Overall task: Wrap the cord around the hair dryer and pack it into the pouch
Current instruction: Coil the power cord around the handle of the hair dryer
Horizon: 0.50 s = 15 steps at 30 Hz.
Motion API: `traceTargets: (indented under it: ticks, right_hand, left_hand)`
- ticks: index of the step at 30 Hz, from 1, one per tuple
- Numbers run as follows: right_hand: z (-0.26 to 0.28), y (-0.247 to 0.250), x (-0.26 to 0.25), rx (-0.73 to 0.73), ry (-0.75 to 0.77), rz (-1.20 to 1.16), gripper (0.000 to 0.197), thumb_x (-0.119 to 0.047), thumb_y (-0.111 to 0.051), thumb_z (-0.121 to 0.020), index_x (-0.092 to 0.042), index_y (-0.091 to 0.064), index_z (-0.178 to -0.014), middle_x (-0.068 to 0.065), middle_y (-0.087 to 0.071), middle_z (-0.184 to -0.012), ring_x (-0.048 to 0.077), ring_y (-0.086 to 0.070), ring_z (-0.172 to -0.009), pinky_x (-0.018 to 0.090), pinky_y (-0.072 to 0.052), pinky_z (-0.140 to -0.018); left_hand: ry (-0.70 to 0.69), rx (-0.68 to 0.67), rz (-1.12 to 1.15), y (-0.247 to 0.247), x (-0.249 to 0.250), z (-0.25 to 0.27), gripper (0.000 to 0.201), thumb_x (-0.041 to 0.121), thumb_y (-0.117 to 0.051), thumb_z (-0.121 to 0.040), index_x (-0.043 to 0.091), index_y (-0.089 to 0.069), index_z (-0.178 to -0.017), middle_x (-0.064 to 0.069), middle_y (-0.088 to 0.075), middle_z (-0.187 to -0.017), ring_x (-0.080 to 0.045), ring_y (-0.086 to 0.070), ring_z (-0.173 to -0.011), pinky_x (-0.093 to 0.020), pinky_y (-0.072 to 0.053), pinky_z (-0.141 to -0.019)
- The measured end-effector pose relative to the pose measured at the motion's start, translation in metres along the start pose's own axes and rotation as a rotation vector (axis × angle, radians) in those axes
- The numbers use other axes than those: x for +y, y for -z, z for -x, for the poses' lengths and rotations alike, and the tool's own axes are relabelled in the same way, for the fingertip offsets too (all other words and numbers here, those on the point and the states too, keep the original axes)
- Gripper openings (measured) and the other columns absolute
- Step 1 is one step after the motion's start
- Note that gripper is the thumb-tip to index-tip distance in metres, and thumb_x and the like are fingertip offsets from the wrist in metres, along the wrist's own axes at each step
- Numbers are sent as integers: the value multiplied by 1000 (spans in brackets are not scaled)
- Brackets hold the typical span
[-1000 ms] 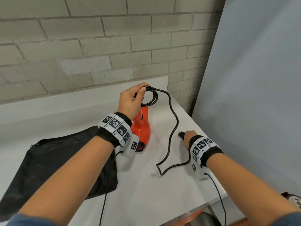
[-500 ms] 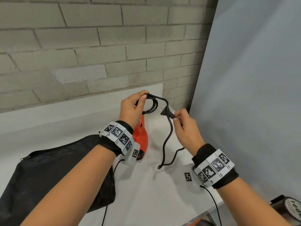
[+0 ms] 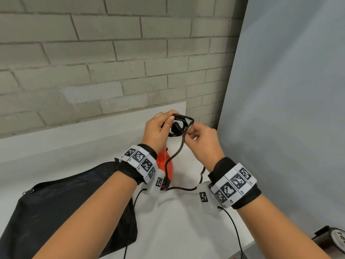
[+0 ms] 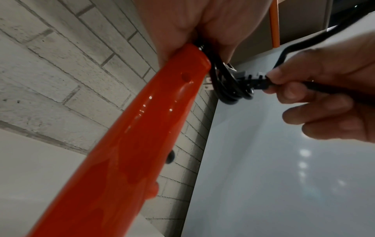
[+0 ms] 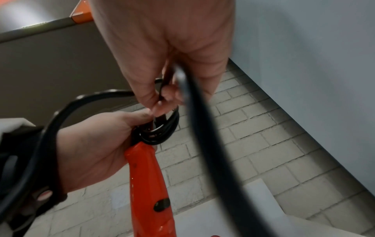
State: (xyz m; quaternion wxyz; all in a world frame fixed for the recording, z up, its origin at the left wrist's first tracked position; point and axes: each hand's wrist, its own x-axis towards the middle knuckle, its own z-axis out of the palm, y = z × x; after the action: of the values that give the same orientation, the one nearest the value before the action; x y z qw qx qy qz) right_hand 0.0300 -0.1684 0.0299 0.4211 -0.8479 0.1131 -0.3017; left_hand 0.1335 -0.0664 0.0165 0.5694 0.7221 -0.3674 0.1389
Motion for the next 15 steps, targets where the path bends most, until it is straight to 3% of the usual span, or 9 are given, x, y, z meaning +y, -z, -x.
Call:
traceTargets:
  ticks: [2,4,7,10,11,13,15]
  right_hand:
    - [-7,-1,-2,-5,-43,15,17,-13,-64,-80,-9,-53,-67,3,-54,-60,17,-52,-60,24,-45,-57]
    - [-34,-14,1,26,-99,48,17,-17,-65,-79,-10,-50,-75,-5,-49,-63,16,-51,-62,24,-44,-55]
    - [-46,-17,1,25,-202,-80,32,-21,-67,-80,-12,-38,-93,-7,-44,-73,11,-49,-64,28,-47,-56]
    - [-45,-22,3,53,-173,-129,36,-18,-65,-82,-13,-34,-100,-6,-45,-72,4,-45,-60,10,-42,-50]
    - [-46,-24,7,73,-168,-128,38,-17,-65,-82,-13,-34,-104,-5,-47,-72,4,-46,-60,8,-40,-49]
    - [-51,-31,13,67,-181,-150,43,-13,-62,-80,-12,-38,-115,5,-55,-89,12,-52,-70,11,-40,-55]
    - [-56,-37,12,-20,-134,-94,41,-2,-53,-82,-10,-46,-122,7,-49,-113,14,-52,-89,8,-42,-64]
  left_hand:
    - [-5,-9,0,-1,0,-3,30,24,-45,-87,17,-66,-108,11,-54,-76,10,-53,-76,-2,-38,-74]
    - [-13,3,4,2,-13,-19,30,23,-45,-87,16,-66,-109,14,-53,-78,12,-53,-78,-2,-38,-76]
    - [-43,-15,25,3,-11,-20,28,18,-48,-87,17,-65,-108,15,-52,-79,13,-53,-79,-1,-37,-75]
    - [-48,-57,53,2,-8,-14,26,12,-49,-89,25,-61,-108,13,-52,-80,11,-54,-79,-1,-38,-77]
    - [-36,-74,66,3,-7,-13,27,10,-49,-90,27,-60,-108,13,-52,-80,10,-55,-76,-2,-39,-77]
    - [-22,-125,106,4,-5,-12,28,8,-47,-91,27,-59,-108,9,-52,-78,3,-57,-64,-8,-45,-75]
    - [-10,-179,125,6,-4,-12,27,13,-46,-91,31,-59,-106,4,-53,-76,-2,-57,-55,-13,-48,-71]
